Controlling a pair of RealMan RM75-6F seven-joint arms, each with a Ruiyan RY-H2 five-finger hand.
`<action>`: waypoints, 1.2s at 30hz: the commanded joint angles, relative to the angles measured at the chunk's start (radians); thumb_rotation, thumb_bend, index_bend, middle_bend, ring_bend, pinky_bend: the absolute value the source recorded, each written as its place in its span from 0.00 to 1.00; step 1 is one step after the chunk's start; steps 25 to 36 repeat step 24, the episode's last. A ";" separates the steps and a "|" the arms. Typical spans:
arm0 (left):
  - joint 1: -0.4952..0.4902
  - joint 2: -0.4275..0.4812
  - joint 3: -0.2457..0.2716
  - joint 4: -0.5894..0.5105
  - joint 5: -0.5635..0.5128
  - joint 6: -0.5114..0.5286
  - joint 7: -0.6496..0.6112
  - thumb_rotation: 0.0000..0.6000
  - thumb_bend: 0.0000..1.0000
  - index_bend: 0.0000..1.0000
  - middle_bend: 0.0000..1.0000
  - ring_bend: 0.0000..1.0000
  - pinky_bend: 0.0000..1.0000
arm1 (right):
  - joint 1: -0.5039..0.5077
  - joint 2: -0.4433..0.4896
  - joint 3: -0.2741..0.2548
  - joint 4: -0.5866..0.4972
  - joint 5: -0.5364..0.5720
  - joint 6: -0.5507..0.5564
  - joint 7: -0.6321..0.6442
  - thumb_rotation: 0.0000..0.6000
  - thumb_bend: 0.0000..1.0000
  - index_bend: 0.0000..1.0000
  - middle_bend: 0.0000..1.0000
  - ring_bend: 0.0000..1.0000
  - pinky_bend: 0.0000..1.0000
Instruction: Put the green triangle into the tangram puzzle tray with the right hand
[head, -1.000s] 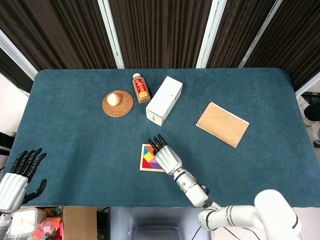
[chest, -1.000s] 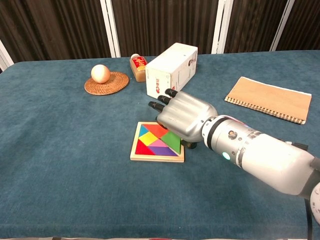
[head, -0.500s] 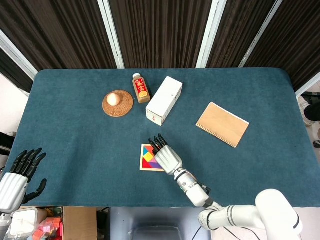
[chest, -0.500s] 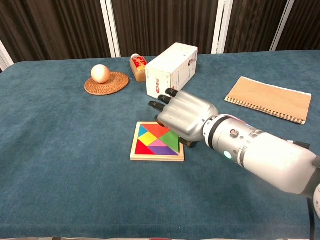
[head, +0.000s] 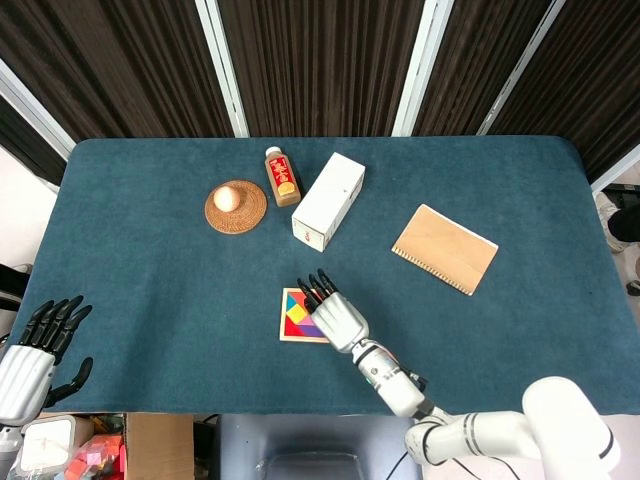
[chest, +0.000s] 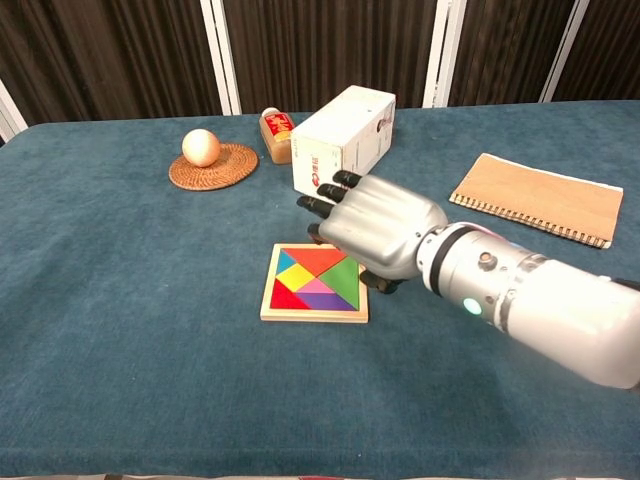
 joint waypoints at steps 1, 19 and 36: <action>0.002 0.001 -0.001 0.002 0.001 0.006 -0.005 1.00 0.47 0.00 0.00 0.02 0.05 | -0.056 0.092 -0.028 -0.118 -0.051 0.061 0.084 1.00 0.46 0.27 0.05 0.00 0.00; 0.000 -0.029 0.010 -0.024 -0.007 -0.045 0.125 1.00 0.47 0.00 0.00 0.02 0.05 | -0.705 0.581 -0.339 -0.116 -0.392 0.758 0.956 1.00 0.19 0.00 0.00 0.00 0.00; -0.003 -0.036 0.016 -0.058 -0.019 -0.081 0.188 1.00 0.47 0.00 0.00 0.02 0.05 | -0.732 0.608 -0.290 -0.099 -0.395 0.751 1.049 1.00 0.19 0.00 0.00 0.00 0.00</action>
